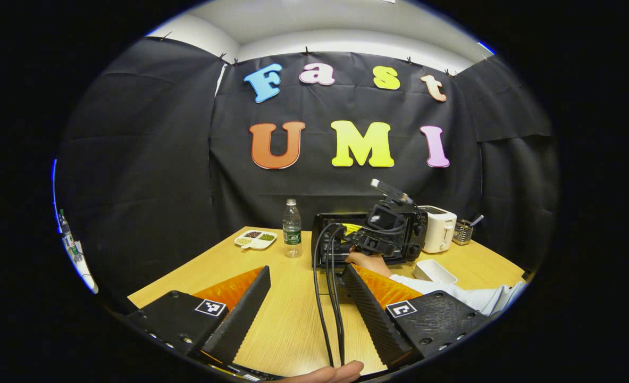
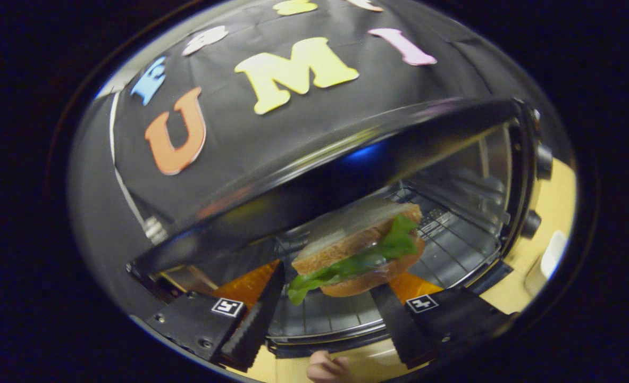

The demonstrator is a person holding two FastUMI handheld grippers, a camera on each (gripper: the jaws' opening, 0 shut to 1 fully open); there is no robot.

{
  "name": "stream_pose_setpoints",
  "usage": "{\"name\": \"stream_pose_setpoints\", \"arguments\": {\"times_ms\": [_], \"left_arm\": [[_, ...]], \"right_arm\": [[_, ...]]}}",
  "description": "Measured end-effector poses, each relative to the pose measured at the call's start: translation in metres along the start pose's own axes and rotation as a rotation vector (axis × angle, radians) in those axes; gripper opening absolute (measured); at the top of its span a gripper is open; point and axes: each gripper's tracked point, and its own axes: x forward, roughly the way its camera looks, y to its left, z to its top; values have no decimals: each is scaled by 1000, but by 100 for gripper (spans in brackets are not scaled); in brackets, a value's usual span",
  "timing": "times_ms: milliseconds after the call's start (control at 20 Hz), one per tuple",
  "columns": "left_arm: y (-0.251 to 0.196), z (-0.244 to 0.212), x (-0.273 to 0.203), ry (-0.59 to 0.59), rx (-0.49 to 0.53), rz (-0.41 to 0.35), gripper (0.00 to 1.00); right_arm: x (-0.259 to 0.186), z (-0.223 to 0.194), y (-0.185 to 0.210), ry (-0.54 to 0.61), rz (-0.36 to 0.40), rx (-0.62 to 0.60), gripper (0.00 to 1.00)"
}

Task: Open the electric oven with the left hand, put the food in, and close the electric oven.

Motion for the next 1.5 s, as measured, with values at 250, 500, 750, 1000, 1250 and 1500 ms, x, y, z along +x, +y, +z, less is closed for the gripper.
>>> {"name": "stream_pose_setpoints", "arguments": {"times_ms": [250, 500, 750, 1000, 1250, 1500], "left_arm": [[7, 5, -6, 3, 14, 33, 95], [12, 2, -11, 21, -2, 59, 95], [20, -10, -12, 96, -34, 102, 95], [30, -1, -10, 102, -46, 140, 95], [24, 16, 1, 81, -103, 132, 94], [4, 38, 18, 54, -90, 106, 94]], "right_arm": [[-6, -17, -5, 144, -23, -156, 99], [-22, -30, -9, 329, 4, -266, 100], [-66, -22, -4, 436, 54, -335, 99], [-137, 12, -6, 416, 134, -358, 99], [-223, 68, -25, 219, 165, -457, 99], [-302, 119, -70, 15, 145, -413, 99]]}}
